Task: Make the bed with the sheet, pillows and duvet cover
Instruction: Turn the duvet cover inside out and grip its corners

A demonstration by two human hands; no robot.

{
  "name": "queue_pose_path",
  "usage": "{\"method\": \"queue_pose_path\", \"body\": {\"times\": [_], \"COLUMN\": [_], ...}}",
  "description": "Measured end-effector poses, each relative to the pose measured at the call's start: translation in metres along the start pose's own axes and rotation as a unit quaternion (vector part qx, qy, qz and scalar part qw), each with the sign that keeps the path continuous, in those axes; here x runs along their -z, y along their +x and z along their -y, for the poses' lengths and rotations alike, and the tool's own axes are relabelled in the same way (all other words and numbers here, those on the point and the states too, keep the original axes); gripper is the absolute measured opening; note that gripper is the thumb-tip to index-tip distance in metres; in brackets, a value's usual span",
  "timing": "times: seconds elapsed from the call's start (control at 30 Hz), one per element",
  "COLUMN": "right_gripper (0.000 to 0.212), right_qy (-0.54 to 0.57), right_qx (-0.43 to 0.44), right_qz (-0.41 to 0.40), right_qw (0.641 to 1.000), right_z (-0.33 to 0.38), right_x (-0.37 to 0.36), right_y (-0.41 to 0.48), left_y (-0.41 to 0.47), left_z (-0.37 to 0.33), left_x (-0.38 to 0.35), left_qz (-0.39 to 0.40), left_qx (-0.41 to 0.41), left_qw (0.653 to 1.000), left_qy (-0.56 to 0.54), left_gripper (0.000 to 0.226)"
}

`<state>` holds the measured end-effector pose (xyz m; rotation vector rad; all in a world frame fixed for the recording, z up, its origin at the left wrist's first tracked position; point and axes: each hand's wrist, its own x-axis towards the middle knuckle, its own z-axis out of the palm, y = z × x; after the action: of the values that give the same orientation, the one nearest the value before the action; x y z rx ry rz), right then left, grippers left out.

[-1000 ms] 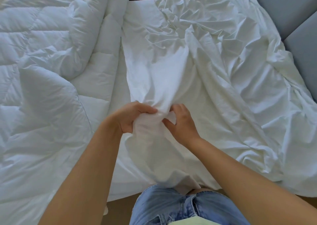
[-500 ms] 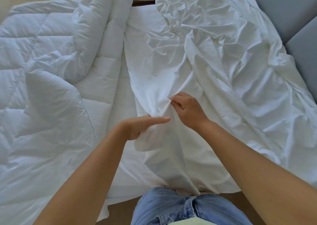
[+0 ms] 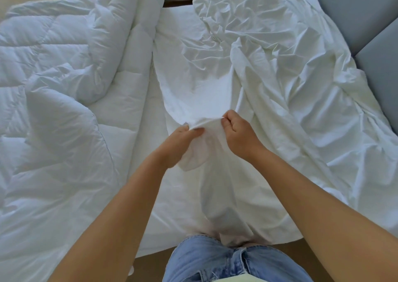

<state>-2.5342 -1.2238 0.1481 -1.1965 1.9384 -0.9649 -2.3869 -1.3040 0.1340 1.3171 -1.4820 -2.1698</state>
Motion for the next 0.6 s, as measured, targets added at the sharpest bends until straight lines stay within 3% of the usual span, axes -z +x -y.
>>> {"method": "queue_pose_path", "body": {"times": [0.07, 0.13, 0.23, 0.3, 0.4, 0.47, 0.53, 0.6], "right_gripper": [0.021, 0.021, 0.020, 0.019, 0.017, 0.017, 0.018, 0.018], "right_qy": [-0.017, -0.026, -0.013, -0.007, 0.001, 0.018, 0.025, 0.028], "right_qx": [0.024, 0.050, 0.093, 0.120, 0.119, 0.093, 0.073, 0.067], "right_qz": [0.019, 0.019, -0.047, -0.069, -0.058, -0.063, -0.064, -0.059], "right_qw": [0.999, 0.998, 0.994, 0.990, 0.991, 0.994, 0.995, 0.996], "right_z": [0.007, 0.015, 0.027, 0.032, 0.033, 0.029, 0.024, 0.023], "right_x": [0.001, 0.003, 0.011, 0.013, 0.004, -0.002, -0.004, -0.004], "right_y": [0.004, 0.009, 0.017, 0.021, 0.020, 0.020, 0.023, 0.027], "left_y": [0.001, 0.000, -0.008, -0.015, -0.013, -0.012, -0.016, -0.021], "left_z": [0.002, 0.002, -0.002, -0.010, -0.020, -0.020, -0.015, -0.010], "left_x": [-0.011, -0.019, -0.018, -0.012, 0.005, 0.013, 0.014, 0.012], "left_qz": [-0.025, -0.004, 0.106, 0.197, 0.188, 0.136, 0.114, 0.128], "left_qx": [-0.006, 0.002, 0.070, 0.135, 0.147, 0.110, 0.081, 0.115], "left_qw": [0.983, 0.970, 0.988, 0.966, 0.931, 0.945, 0.972, 0.982], "left_qy": [-0.181, -0.244, -0.083, 0.101, 0.277, 0.276, 0.189, 0.071], "left_gripper": [0.034, 0.037, 0.040, 0.046, 0.027, 0.013, 0.012, 0.022]}}
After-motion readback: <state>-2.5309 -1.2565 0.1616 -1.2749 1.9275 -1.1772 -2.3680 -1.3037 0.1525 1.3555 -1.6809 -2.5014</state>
